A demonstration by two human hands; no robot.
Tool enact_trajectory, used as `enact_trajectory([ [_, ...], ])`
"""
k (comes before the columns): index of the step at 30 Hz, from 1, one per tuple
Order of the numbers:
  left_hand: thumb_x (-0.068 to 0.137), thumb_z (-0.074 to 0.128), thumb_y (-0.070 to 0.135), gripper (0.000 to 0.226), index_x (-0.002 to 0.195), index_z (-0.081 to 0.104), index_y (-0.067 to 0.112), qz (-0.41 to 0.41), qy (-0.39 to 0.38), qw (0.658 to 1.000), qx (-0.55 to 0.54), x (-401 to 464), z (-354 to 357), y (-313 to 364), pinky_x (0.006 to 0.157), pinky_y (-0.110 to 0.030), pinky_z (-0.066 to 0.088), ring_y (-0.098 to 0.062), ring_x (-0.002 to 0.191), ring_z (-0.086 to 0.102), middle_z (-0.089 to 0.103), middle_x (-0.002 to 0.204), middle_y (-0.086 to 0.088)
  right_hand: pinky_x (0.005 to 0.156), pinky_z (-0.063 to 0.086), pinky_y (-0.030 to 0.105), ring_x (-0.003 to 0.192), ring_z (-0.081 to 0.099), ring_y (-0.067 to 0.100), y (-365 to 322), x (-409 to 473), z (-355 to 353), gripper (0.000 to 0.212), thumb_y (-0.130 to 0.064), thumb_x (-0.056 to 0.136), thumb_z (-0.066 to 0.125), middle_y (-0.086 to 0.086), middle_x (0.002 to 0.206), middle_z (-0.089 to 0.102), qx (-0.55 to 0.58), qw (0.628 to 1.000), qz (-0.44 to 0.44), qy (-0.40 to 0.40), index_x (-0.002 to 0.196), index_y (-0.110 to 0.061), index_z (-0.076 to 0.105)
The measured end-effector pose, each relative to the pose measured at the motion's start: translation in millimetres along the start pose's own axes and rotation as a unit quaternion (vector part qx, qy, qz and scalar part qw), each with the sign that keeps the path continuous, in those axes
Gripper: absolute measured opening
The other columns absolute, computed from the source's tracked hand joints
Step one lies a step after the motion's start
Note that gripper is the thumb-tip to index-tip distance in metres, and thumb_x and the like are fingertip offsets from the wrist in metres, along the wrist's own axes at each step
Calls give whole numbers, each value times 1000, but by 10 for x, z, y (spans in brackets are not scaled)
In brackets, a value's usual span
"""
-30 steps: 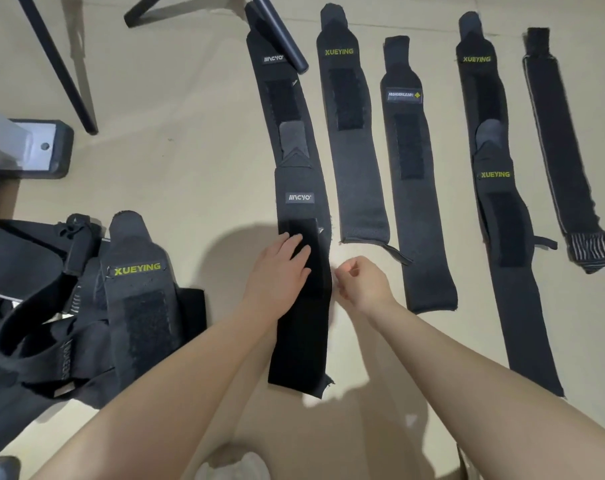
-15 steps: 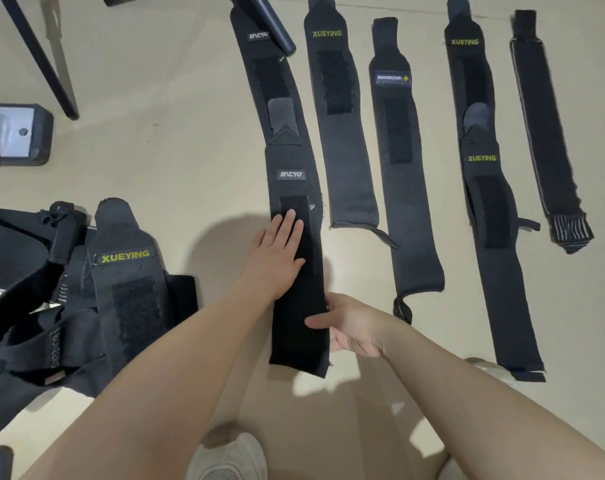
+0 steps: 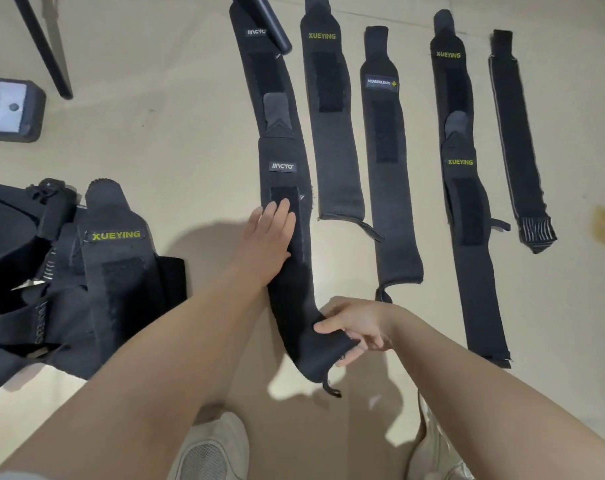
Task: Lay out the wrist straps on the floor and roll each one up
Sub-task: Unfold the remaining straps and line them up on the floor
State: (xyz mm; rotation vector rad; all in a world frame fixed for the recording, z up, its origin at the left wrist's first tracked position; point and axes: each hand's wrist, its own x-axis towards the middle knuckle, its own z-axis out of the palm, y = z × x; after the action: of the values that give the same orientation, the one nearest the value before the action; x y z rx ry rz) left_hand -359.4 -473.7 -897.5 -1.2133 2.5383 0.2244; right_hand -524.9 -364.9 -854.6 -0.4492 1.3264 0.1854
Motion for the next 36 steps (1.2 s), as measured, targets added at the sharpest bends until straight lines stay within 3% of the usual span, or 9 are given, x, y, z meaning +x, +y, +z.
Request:
enact_trajectory([
  [2, 58, 85, 44, 80, 122, 58, 2, 42, 24, 999, -1, -118, -32, 44, 103, -40, 39, -31, 114, 54, 56, 127, -16, 76, 55, 45, 62, 56, 22, -41, -20, 78, 20, -27, 95, 53, 8, 76, 49, -92, 994, 28, 44, 85, -10, 51],
  [6, 94, 44, 48, 80, 151, 2, 11, 67, -112, 989, -74, -324, 83, 105, 118, -39, 4, -24, 146, 2, -6, 159, -7, 73, 44, 31, 86, 56, 30, -157, 45, 203, 13, -20, 94, 47, 10, 89, 58, -306, 927, -73, 205, 83, -12, 49],
  [9, 93, 48, 42, 81, 151, -2, 17, 71, -172, 974, -132, -339, 36, -24, 118, -39, 5, -21, 146, -9, -17, 157, 0, 79, 44, 31, 88, 55, 25, -351, 70, 282, 10, -14, 93, 47, 10, 98, 63, -241, 916, -167, 274, 94, -11, 56],
  [15, 81, 47, 8, 12, 92, 47, 11, -23, 22, 965, -261, -612, -202, -646, 85, -34, 40, -30, 108, 47, 47, 107, -5, 63, 42, 27, 67, 51, 15, -965, -19, 582, 15, -12, 90, 41, 5, 85, 59, -176, 923, -239, 246, 78, -12, 50],
  [19, 87, 58, 8, 42, 127, 52, -1, -203, 94, 946, -236, -1208, -162, -1283, 108, -42, 29, -36, 132, 35, 40, 142, -18, 60, 42, 24, 65, 55, 13, -1376, 23, 984, 24, -15, 94, 41, 14, 91, 64, -207, 918, -272, 203, 85, 1, 57],
  [23, 68, 73, -5, 40, 106, 64, -10, -304, 117, 924, -199, -1734, -38, -1700, 86, -58, 46, -51, 106, 54, 57, 118, -33, 54, 30, 24, 60, 39, 13, -1680, 234, 1470, 27, -12, 92, 39, 2, 63, 45, -234, 909, -292, 183, 65, -15, 40],
  [30, 97, 43, 29, 42, 139, 43, 25, -297, 49, 930, -211, -1905, 46, -1617, 98, -37, 37, -26, 121, 50, 35, 149, -3, 70, 48, 33, 90, 58, 29, -1730, 534, 1892, 22, -18, 89, 55, 12, 101, 58, -126, 949, -210, 197, 106, -4, 50],
  [33, 100, 35, 26, 42, 143, 36, 29, -267, 19, 935, -234, -1928, 72, -1592, 94, -34, 41, -22, 121, 52, 32, 151, 3, 51, 47, 25, 68, 59, 22, -1753, 465, 1923, 11, -5, 90, 58, 12, 84, 59, 55, 972, -178, 144, 82, -8, 52],
  [36, 102, 31, 28, 37, 135, 48, 26, -255, 43, 923, -285, -2012, 1, -1646, 97, -35, 40, -21, 120, 52, 47, 141, 3, 65, 54, 27, 69, 64, 18, -1837, 266, 1804, 14, -5, 94, 47, 9, 87, 67, 139, 971, -182, 61, 101, -6, 60],
])
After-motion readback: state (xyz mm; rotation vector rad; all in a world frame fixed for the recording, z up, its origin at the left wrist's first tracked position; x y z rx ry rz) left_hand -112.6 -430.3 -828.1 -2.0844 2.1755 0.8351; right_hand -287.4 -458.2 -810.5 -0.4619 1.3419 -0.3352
